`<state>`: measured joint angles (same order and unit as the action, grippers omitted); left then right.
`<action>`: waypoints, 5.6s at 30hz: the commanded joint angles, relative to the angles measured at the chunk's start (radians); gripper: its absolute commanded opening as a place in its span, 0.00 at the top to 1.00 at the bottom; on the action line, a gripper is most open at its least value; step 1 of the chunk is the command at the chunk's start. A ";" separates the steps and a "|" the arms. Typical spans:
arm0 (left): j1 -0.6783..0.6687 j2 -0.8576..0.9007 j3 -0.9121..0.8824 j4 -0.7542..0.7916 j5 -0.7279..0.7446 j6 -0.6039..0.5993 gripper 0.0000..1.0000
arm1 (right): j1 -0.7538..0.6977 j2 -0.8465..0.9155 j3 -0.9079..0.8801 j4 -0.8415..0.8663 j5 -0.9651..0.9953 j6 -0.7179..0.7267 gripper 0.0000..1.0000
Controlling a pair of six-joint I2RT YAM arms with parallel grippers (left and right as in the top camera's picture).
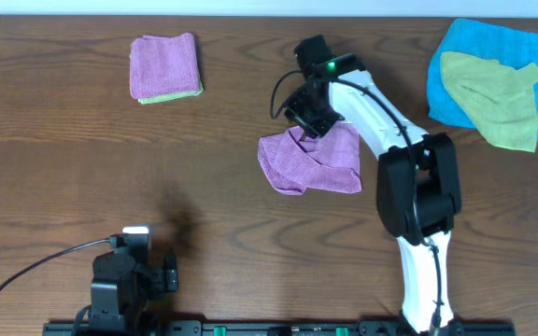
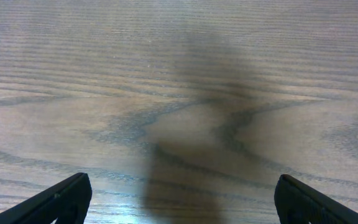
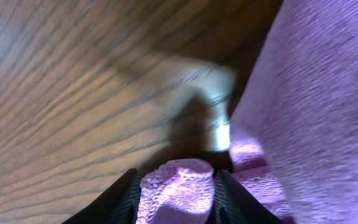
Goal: Fold the cloth
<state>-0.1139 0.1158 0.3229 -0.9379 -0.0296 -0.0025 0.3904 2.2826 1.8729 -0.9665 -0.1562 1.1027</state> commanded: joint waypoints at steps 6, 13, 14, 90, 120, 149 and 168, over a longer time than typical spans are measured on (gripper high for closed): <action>0.003 -0.005 -0.019 -0.050 -0.003 0.003 0.05 | 0.017 0.002 -0.015 0.035 0.026 0.026 0.79; 0.003 -0.005 -0.019 -0.050 -0.003 0.003 0.05 | 0.017 0.002 -0.016 0.027 0.055 0.003 0.42; 0.003 -0.005 -0.019 -0.050 -0.003 0.003 0.05 | 0.017 0.002 -0.016 0.028 0.056 0.003 0.44; 0.003 -0.005 -0.019 -0.050 -0.003 0.003 0.05 | -0.080 -0.517 -0.380 -0.684 0.594 -0.625 0.99; 0.003 -0.005 -0.019 -0.050 -0.003 0.003 0.05 | -0.108 -0.567 0.191 -0.405 0.320 -0.715 0.99; 0.003 -0.005 -0.019 0.209 0.159 -0.096 0.05 | -0.089 -0.727 0.192 -0.492 0.272 -0.772 0.99; 0.002 -0.005 -0.019 0.494 0.770 -1.194 0.05 | -0.088 -0.726 0.192 -0.196 0.345 -0.470 0.99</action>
<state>-0.1131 0.1158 0.3050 -0.4480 0.6308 -1.1259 0.2974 1.5749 2.0495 -1.1660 0.0597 0.4812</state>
